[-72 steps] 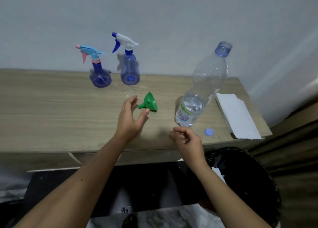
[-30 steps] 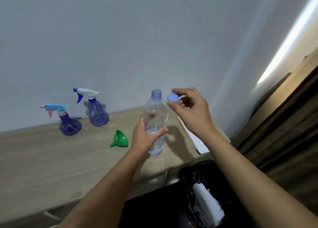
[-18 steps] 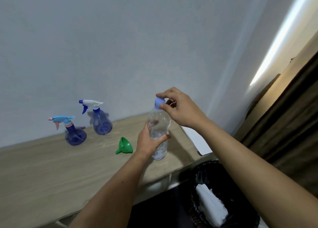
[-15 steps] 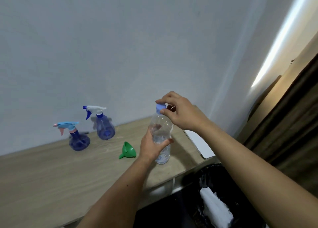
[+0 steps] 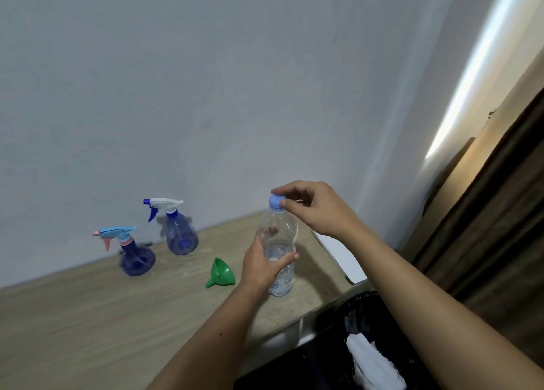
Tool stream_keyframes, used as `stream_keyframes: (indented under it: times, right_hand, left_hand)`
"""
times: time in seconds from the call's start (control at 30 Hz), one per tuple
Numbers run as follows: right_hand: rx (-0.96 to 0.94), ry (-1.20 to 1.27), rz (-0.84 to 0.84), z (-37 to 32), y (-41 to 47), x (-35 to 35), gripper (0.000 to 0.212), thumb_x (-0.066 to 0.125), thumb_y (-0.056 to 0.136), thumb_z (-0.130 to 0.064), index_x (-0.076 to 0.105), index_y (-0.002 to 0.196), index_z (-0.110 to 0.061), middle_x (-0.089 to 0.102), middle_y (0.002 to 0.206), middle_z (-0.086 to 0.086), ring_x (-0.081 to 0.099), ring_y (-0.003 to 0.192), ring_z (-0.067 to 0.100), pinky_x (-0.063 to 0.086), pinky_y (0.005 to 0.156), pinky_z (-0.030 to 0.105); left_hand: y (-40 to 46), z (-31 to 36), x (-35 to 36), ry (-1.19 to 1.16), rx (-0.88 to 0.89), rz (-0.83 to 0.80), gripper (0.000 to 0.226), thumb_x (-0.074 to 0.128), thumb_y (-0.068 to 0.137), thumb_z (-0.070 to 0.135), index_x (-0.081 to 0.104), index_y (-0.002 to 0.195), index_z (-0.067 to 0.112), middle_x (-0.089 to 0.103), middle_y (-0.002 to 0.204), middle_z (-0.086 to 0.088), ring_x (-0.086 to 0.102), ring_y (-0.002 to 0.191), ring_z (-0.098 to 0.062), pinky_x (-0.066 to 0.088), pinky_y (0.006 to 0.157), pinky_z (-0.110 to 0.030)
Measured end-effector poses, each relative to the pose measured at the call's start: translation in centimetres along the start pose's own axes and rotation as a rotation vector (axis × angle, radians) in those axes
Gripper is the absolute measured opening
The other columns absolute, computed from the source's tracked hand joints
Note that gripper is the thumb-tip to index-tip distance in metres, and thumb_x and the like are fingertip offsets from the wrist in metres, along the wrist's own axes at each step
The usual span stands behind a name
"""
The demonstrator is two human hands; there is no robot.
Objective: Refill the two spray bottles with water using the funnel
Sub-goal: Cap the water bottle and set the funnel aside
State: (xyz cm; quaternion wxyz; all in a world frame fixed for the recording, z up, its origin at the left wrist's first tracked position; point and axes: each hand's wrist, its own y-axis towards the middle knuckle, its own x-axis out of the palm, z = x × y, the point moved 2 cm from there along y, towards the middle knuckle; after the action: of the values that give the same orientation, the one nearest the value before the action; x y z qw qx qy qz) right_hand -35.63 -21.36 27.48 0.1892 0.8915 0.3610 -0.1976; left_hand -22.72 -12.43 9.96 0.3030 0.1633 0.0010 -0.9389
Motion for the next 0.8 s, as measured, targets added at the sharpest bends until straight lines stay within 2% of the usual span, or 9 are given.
stream_keyframes:
  times: [0.1,0.17,0.23,0.3,0.4,0.5,0.6,0.7,0.8]
  right_hand:
    - [-0.005,0.031,0.039,-0.2,-0.1,-0.3,0.021,0.081,0.091,-0.016,0.079,0.112,-0.015,0.079,0.102,-0.005,0.07,0.084,-0.005,0.046,0.074,0.003]
    - [-0.012,0.015,0.029,-0.3,-0.1,-0.1,0.026,0.082,0.091,-0.016,0.076,0.116,-0.016,0.074,0.1,-0.003,0.064,0.075,-0.005,0.045,0.07,0.003]
    - [-0.034,-0.003,-0.018,-0.2,0.3,0.2,0.035,0.079,0.093,-0.018,0.072,0.128,-0.021,0.07,0.11,-0.001,0.064,0.083,-0.001,0.05,0.078,0.009]
    - [-0.061,-0.023,-0.099,0.0,0.9,0.4,0.04,0.075,0.097,-0.022,0.068,0.136,-0.027,0.067,0.126,-0.01,0.068,0.104,0.004,0.057,0.093,0.024]
    - [-0.043,-0.056,-0.196,0.2,1.9,0.1,0.03,0.073,0.098,-0.023,0.075,0.127,-0.028,0.074,0.123,-0.012,0.073,0.106,0.009,0.057,0.101,0.031]
    - [-0.038,-0.03,-0.147,0.8,2.4,0.0,0.022,0.084,0.088,-0.024,0.079,0.109,-0.027,0.079,0.101,-0.009,0.071,0.083,0.013,0.059,0.088,0.028]
    - [-0.035,0.046,-0.054,1.5,2.5,0.6,0.029,0.095,0.075,-0.028,0.077,0.097,-0.024,0.077,0.088,-0.002,0.061,0.067,0.006,0.054,0.074,0.017]
    - [-0.032,0.079,-0.057,2.0,2.8,1.1,0.031,0.095,0.075,-0.03,0.076,0.099,-0.025,0.076,0.09,-0.005,0.06,0.066,0.0,0.051,0.072,0.013]
    - [-0.064,0.118,-0.168,2.3,3.2,0.6,0.028,0.084,0.088,-0.032,0.077,0.115,-0.03,0.078,0.109,-0.012,0.066,0.082,0.003,0.054,0.085,0.02]
  left_hand:
    - [-0.2,0.1,-0.1,-0.01,-0.012,0.001,0.08,0.1,0.063,0.043,0.06,0.131,0.031,0.066,0.125,0.024,0.059,0.117,0.012,0.044,0.091,-0.004]
    - [-0.2,-0.1,-0.2,-0.006,-0.021,0.011,0.079,0.1,0.062,0.045,0.061,0.13,0.031,0.068,0.124,0.023,0.061,0.116,0.011,0.044,0.092,-0.004]
    - [-0.1,-0.4,-0.2,-0.002,-0.036,0.006,0.078,0.099,0.061,0.047,0.062,0.128,0.031,0.07,0.12,0.022,0.064,0.112,0.011,0.047,0.093,-0.008]
    - [0.0,-0.3,-0.2,0.007,-0.039,-0.002,0.076,0.1,0.062,0.045,0.063,0.127,0.03,0.072,0.117,0.02,0.065,0.107,0.013,0.049,0.092,-0.012]
    - [0.2,-0.1,-0.1,-0.004,-0.036,-0.01,0.072,0.101,0.066,0.033,0.063,0.127,0.027,0.07,0.119,0.021,0.061,0.106,0.019,0.045,0.087,-0.002]
    - [0.1,0.1,0.1,-0.002,-0.026,-0.004,0.073,0.1,0.067,0.03,0.063,0.129,0.026,0.069,0.118,0.023,0.06,0.107,0.021,0.043,0.086,0.0]
    - [0.1,0.3,0.1,0.013,-0.025,0.005,0.077,0.101,0.065,0.038,0.061,0.13,0.029,0.07,0.12,0.022,0.062,0.109,0.016,0.046,0.089,-0.004]
    - [0.1,0.3,0.1,0.013,-0.042,0.023,0.078,0.101,0.062,0.041,0.061,0.128,0.032,0.069,0.121,0.021,0.063,0.111,0.014,0.047,0.092,-0.008]
    - [0.1,0.1,0.3,0.009,-0.056,0.046,0.079,0.102,0.06,0.042,0.063,0.127,0.032,0.071,0.122,0.018,0.065,0.113,0.008,0.049,0.096,-0.013]
